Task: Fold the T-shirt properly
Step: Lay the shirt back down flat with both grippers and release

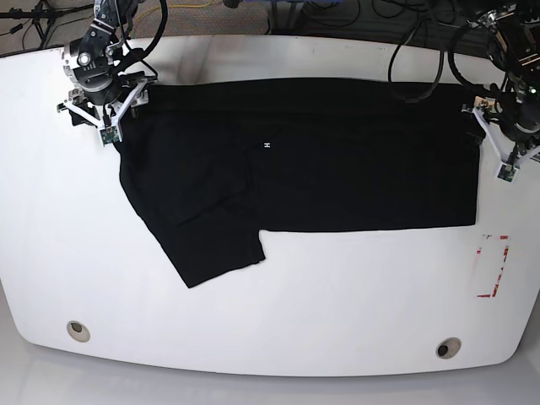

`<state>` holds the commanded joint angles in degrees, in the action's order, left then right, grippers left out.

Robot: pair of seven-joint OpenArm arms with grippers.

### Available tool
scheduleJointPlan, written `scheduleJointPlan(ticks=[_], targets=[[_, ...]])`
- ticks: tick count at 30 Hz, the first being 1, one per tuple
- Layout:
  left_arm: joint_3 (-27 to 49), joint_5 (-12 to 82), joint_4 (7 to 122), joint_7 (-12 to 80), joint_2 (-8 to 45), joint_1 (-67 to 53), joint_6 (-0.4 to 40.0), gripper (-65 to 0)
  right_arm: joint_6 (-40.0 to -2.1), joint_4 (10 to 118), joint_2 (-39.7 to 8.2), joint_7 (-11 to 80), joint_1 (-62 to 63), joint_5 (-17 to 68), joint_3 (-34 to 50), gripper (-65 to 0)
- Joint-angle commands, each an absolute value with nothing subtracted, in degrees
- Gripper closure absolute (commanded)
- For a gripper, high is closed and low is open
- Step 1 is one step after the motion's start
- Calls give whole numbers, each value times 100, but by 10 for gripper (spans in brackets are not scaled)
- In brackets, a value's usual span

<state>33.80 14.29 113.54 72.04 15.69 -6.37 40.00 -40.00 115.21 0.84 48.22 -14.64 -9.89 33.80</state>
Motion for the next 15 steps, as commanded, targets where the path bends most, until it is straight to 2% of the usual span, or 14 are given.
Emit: scheduleJointPlan(ticks=[8, 15], targets=[[3081, 1499, 11266, 7204, 1191, -154, 4000, -392, -4000, 11495, 127, 4831, -866, -989, 3380, -430], [2484, 769, 11240, 7169, 963, -198, 4000, -390, -4000, 11468, 251, 4831, -646, -1015, 3380, -411]])
